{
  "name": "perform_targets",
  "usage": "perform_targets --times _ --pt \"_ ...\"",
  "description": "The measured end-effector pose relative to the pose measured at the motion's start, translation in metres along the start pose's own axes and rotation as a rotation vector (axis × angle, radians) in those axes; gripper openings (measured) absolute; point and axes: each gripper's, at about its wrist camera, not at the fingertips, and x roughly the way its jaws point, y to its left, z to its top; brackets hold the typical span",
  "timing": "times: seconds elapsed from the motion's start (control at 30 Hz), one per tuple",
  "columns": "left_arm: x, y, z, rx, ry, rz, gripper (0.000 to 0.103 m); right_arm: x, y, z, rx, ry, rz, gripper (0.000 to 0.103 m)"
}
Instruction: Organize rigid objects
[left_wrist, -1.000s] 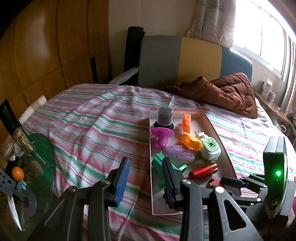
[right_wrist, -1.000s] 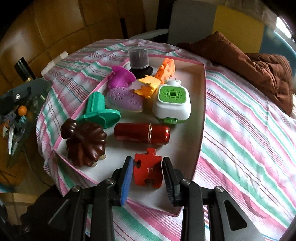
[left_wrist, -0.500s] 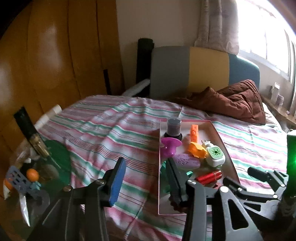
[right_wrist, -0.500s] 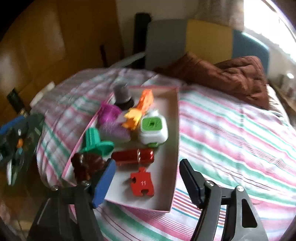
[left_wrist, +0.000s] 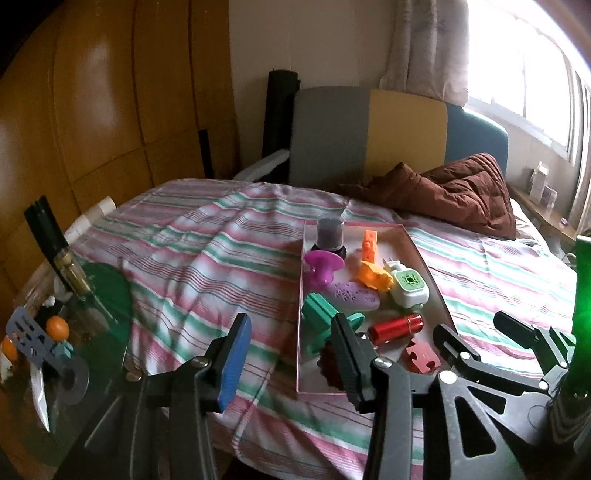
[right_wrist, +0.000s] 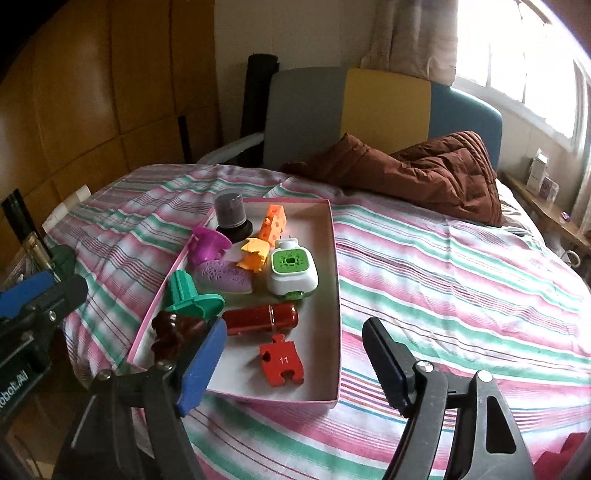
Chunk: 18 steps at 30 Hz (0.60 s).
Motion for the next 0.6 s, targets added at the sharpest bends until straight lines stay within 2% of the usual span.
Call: perform_targets --times 0.6 --pt "0.0014 0.0067 -0.001 0.003 0.005 -0.019 0.045 -0.0008 0.0092 0.0017 -0.021 0.0 -0.002 0.078"
